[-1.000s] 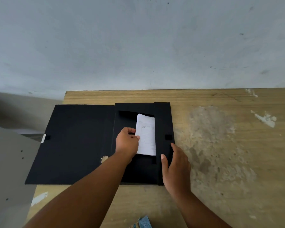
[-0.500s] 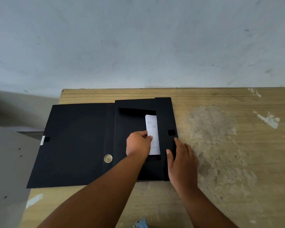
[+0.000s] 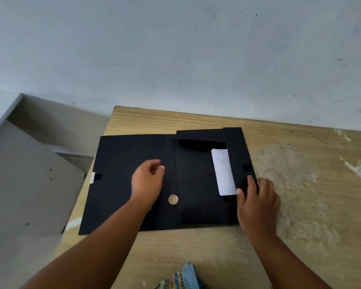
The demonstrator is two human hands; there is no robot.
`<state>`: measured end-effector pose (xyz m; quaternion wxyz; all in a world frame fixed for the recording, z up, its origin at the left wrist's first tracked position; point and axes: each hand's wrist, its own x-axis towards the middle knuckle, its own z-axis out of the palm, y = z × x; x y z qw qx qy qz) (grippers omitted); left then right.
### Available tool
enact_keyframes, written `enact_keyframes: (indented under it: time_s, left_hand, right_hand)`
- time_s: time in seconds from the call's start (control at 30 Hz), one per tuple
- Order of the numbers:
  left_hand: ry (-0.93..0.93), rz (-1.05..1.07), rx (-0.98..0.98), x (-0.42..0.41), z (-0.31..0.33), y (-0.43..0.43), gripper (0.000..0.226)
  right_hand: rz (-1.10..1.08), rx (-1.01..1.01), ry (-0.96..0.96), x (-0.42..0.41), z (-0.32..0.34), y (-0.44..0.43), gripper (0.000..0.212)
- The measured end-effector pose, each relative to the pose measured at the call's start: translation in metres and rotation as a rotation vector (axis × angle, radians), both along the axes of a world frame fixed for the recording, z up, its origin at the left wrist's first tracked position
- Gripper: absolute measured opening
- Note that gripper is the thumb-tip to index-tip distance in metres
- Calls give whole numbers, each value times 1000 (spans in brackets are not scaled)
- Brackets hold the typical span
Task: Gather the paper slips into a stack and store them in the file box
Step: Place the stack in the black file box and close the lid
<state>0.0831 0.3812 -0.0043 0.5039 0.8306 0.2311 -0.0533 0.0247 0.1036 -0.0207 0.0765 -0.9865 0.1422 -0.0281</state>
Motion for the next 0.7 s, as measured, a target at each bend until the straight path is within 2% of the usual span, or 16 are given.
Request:
enact_keyframes:
  time_s: [0.07,0.13,0.23,0.33,0.47,0.7]
  left_hand:
    - [4,147,180,-13,-3,29,45]
    - [110,288,326,-29,-3,55,57]
    - [285,387,296,-50,-2,82,60]
    - [362,379,263,-71,-3,99,54]
    - [400,355,250,-82,-4,112,52]
    - [476,303,267,-75,-11,137,60]
  right_hand:
    - [107,6,-18,-2,5,32,51]
    - [281,76,10,-4,7,72,52]
    - [543,222,122,-6,3,130,55]
    - [726,315,273,-7,-1,180,61]
    - [735,469,449,-10,-3,220,66]
    - [490,700,550,-2,0,240,60]
